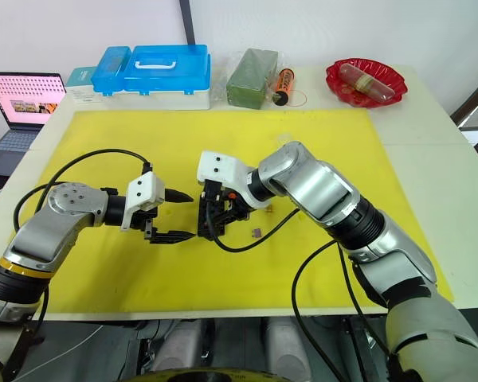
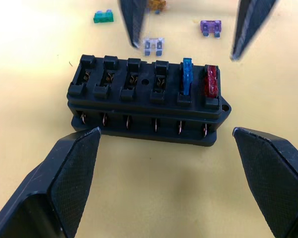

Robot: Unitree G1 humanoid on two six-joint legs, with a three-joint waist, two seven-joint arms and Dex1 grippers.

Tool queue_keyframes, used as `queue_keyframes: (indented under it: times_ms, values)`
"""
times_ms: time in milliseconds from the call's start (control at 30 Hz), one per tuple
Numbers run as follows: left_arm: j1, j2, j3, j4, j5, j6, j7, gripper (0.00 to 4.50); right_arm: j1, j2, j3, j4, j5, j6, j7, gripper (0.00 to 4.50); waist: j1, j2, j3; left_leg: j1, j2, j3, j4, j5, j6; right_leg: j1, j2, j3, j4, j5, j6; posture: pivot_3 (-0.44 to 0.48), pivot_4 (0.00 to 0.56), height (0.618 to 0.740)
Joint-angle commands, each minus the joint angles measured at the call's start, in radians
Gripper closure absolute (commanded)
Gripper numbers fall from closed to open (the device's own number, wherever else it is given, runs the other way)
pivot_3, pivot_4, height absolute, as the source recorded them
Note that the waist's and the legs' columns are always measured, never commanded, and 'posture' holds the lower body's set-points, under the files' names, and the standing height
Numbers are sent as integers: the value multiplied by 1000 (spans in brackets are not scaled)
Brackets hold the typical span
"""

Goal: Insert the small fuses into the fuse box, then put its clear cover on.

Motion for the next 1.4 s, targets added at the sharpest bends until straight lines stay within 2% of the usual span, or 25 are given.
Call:
queue_keyframes:
  times_ms: [33,67,167,367,567,1000,1400]
  values:
    - [-9,-2,15,-8,2,-18,2,0,-8,19,-55,-18,27,-17,-9,1669,0,0,0,0,0,0,0,0,0,0,0,0,0,0,0,0,150,740]
    - [-9,-3,16,-5,2,-21,2,0,3,30,-69,-15,32,-25,-20,1669,0,0,0,0,0,0,0,0,0,0,0,0,0,0,0,0,150,740]
    - [-9,-3,18,3,4,-28,0,0,46,51,-92,0,33,-77,-45,2272,0,0,0,0,0,0,0,0,0,0,0,0,0,0,0,0,150,740]
    - [-9,-2,17,11,7,-39,-3,0,160,91,-167,21,67,-225,-44,4438,1,0,0,0,0,0,0,0,0,0,0,0,0,0,0,0,150,740]
    - [-11,-2,16,15,7,-43,-5,0,229,94,-185,43,64,-319,-47,4477,0,0,0,0,0,0,0,0,0,0,0,0,0,0,0,0,150,740]
    - [-18,-1,17,23,9,-47,-13,0,319,129,-196,114,61,-397,-69,4477,1,0,0,0,0,0,0,0,0,0,0,0,0,0,0,0,150,740]
    - [-3,-7,22,2,8,-37,4,0,344,98,-91,229,-65,-491,-44,4477,0,0,-1,1,0,0,0,0,0,2,0,0,0,0,0,0,150,740]
